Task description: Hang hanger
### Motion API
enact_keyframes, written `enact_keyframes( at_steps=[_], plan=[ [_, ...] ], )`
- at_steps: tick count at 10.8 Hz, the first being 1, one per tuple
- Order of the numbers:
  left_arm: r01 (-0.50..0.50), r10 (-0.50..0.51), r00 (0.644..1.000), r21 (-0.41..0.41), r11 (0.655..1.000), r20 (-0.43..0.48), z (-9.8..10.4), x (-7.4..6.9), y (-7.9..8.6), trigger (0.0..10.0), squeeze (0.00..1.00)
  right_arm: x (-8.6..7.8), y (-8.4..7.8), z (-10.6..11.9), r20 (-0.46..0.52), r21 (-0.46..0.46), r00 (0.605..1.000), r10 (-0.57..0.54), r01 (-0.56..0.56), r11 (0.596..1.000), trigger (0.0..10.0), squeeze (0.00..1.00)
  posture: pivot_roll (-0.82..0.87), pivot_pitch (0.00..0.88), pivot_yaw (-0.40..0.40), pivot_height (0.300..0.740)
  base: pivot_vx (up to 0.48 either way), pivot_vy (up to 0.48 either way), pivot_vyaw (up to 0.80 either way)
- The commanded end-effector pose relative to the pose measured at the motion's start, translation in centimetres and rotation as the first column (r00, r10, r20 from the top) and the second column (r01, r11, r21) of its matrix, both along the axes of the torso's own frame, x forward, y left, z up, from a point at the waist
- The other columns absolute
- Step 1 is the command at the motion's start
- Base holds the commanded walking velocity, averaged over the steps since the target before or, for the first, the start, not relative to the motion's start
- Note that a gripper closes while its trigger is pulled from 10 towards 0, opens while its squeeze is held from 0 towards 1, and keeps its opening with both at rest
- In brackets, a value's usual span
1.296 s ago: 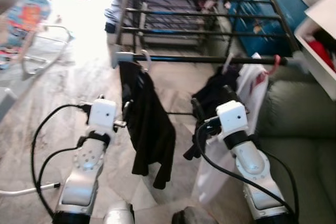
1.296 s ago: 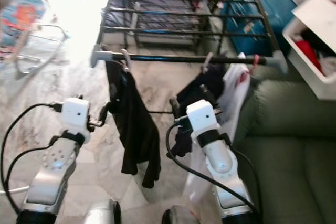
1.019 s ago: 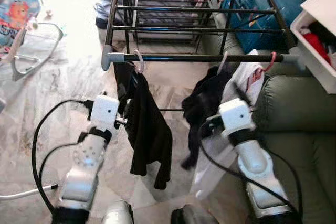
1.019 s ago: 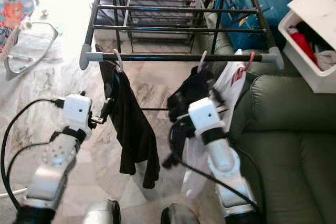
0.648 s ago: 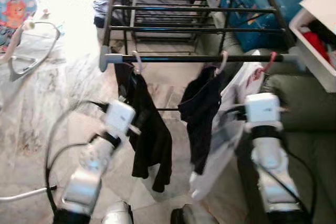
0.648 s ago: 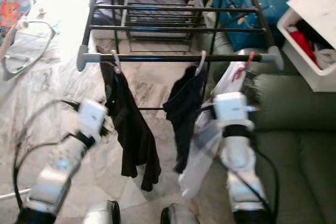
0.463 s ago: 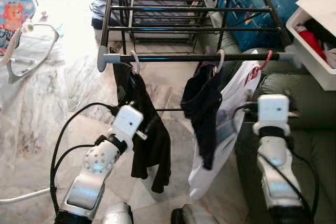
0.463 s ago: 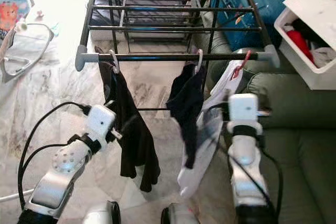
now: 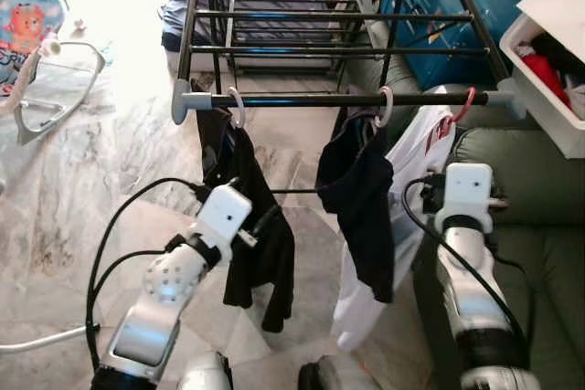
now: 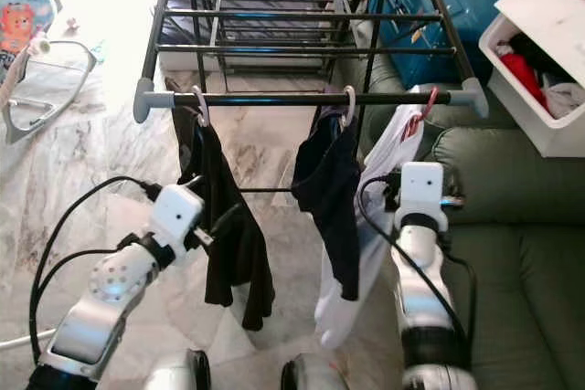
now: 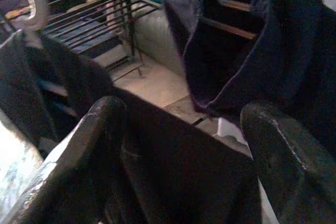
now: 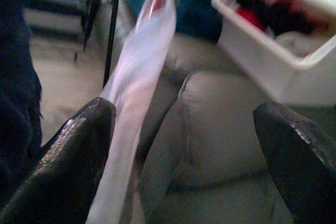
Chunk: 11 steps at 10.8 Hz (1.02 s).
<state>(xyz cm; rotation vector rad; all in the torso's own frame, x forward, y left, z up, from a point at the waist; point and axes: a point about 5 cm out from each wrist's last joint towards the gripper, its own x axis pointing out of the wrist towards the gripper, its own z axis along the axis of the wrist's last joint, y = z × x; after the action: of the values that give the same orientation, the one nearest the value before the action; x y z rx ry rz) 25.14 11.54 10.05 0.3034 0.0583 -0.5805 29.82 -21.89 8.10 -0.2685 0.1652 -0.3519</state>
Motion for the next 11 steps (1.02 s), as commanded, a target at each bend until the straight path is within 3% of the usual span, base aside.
enact_keyframes(
  at_steps=[1, 4, 5, 6, 11],
  plan=[
    [0.030, -0.030, 1.000, 0.012, 0.999, 0.000, 0.1, -0.4, -0.4, 10.0, 0.00, 0.2, -0.6, -0.6, -0.042, 0.018, 0.999, 0.000, 0.001, 1.000, 10.0, 0.00, -0.04, 0.109, -0.039, 0.740, 0.000, 0.000, 0.00],
    [0.034, -0.033, 0.999, 0.023, 0.999, -0.011, 0.2, -1.0, 0.0, 10.0, 0.00, 2.4, -1.3, -1.5, -0.126, 0.059, 0.992, 0.014, -0.007, 0.998, 10.0, 0.00, -0.01, 0.145, -0.029, 0.740, 0.000, 0.000, 0.00],
    [0.035, -0.035, 0.999, 0.028, 0.999, -0.015, 0.3, -1.2, 0.1, 10.0, 0.00, 3.2, -0.9, -2.0, -0.182, 0.116, 0.981, 0.063, -0.042, 0.992, 3.4, 0.00, 0.01, 0.166, -0.021, 0.740, 0.000, 0.000, 0.00],
    [0.035, -0.035, 0.999, 0.034, 0.999, -0.018, 0.3, -1.3, 0.2, 10.0, 0.00, 3.6, -0.6, -2.1, -0.196, 0.143, 0.977, 0.089, -0.061, 0.988, 0.0, 0.00, 0.01, 0.169, -0.019, 0.740, 0.000, 0.000, 0.00],
    [0.043, -0.042, 0.999, 0.060, 0.997, -0.021, 0.5, -1.6, 0.2, 10.0, 0.00, 6.3, -0.3, 0.8, -0.133, 0.116, 0.983, 0.125, -0.110, 0.987, 0.0, 0.00, 0.03, 0.175, -0.015, 0.740, 0.000, 0.000, 0.00]
  ],
)
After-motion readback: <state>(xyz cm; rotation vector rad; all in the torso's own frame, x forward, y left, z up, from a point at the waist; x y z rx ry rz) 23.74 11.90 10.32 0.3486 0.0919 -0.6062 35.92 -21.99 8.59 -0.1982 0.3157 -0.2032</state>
